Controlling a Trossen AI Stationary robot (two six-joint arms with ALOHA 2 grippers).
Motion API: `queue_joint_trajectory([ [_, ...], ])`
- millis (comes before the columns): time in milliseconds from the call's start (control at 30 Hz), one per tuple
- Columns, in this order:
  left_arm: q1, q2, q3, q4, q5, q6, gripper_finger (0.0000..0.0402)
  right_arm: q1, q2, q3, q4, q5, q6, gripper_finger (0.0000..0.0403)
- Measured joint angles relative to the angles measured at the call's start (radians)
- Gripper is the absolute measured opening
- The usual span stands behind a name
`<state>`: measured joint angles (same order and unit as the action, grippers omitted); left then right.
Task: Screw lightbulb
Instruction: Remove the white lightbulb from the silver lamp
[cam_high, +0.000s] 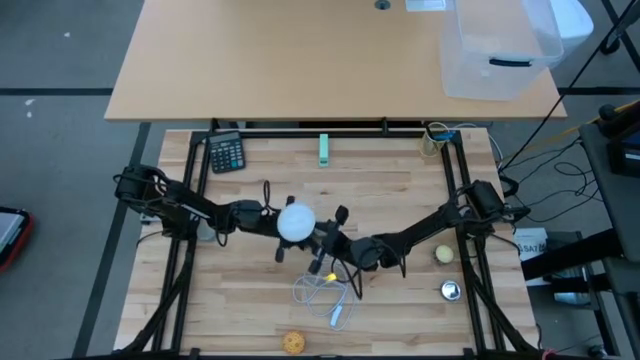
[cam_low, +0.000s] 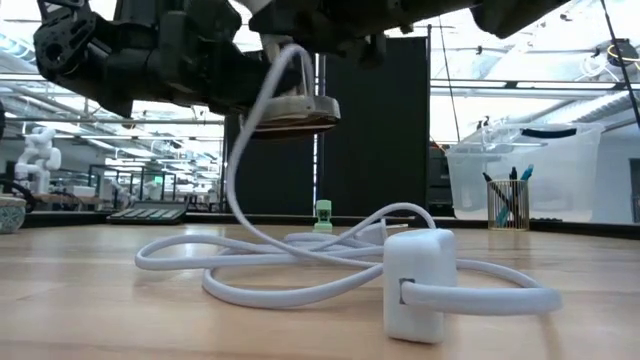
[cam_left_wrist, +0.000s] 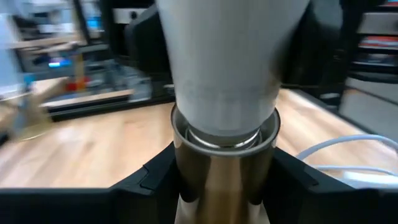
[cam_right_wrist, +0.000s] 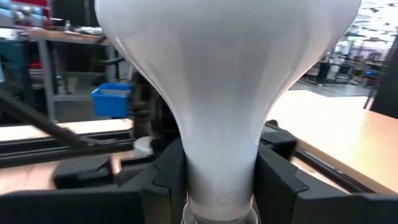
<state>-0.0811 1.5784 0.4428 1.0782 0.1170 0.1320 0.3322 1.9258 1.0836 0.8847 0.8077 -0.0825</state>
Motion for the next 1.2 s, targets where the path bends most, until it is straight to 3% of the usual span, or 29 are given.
queue_joint_trajectory([
  [333, 0.059, 0.003, 0.001, -0.006, 0.434, -0.028, 0.0172, 0.054, -0.002, 0.005, -0.02, -0.096, 0.003, 0.0124],
  [467, 0.076, 0.003, 0.001, -0.002, 0.553, -0.046, 0.0172, 0.056, -0.003, 0.005, -0.02, -0.157, 0.018, 0.0124],
  [633, 0.084, 0.003, 0.001, 0.0, 0.631, -0.072, 0.0172, 0.048, -0.003, 0.005, -0.013, -0.23, 0.029, 0.0124],
  [1000, 0.083, 0.003, 0.0, -0.064, 0.606, -0.078, 0.0172, 0.04, -0.003, 0.001, 0.035, -0.257, 0.014, 0.0124],
  [1200, 0.083, 0.002, 0.0, -0.144, 0.431, -0.075, 0.0172, 0.041, -0.004, 0.001, 0.057, -0.235, -0.014, 0.0124],
])
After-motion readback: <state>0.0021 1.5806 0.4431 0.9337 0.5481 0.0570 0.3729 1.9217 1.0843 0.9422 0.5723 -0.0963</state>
